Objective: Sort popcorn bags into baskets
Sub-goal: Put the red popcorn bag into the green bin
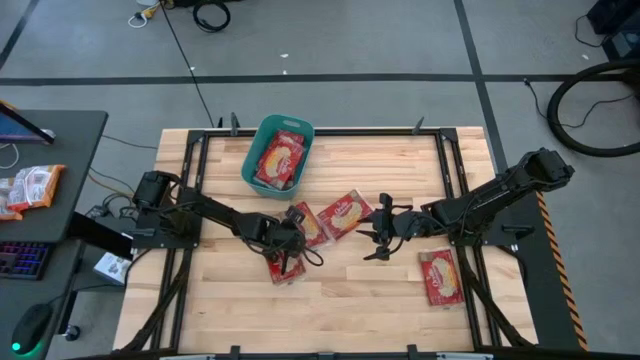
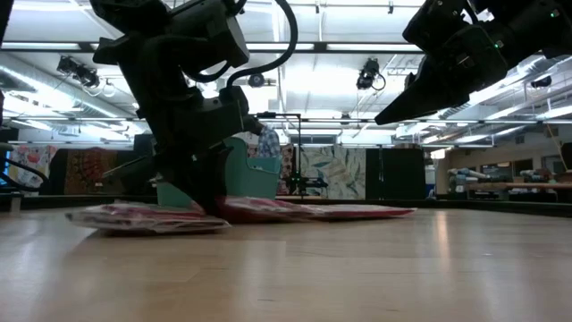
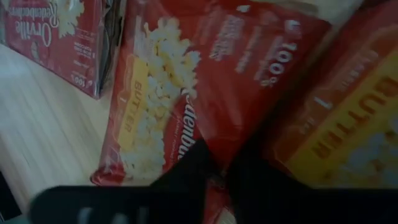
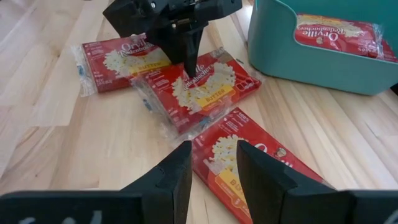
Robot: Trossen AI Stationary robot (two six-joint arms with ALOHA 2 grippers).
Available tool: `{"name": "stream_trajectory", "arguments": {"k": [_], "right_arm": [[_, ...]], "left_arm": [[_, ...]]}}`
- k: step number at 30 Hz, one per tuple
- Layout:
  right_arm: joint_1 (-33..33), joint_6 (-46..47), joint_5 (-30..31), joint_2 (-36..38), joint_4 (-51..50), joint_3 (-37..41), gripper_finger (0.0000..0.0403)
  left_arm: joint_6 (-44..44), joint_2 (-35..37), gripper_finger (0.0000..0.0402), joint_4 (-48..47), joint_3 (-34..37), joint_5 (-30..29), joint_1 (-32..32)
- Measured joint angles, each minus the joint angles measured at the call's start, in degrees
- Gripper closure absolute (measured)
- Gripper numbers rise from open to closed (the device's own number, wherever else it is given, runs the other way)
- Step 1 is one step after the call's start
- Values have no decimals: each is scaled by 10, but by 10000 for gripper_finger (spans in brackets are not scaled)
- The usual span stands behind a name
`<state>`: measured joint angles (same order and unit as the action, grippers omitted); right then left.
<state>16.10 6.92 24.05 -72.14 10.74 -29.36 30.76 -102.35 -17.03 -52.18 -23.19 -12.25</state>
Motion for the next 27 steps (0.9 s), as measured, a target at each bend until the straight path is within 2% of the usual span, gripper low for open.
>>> {"name": "stream_trajectory", "arguments": {"k": [3,9,14,21,27], "right_arm": [[0,2,0,0,0,0,272],[0,6,0,0,-1,0,272],[0,6,-1,0,-2,0,272],[0,-3,3,0,-3,0,272],[1,0,3,0,-3,0,272]], "left_arm": [[-1,2,384,6,0,0,0],[-23,0,377,-15,-29,15,0],[-49,12,383,-79,-71,19,3],[-104,65,378,-128,-121,70,33],[-184,118,377,-121,-148,70,72]]}}
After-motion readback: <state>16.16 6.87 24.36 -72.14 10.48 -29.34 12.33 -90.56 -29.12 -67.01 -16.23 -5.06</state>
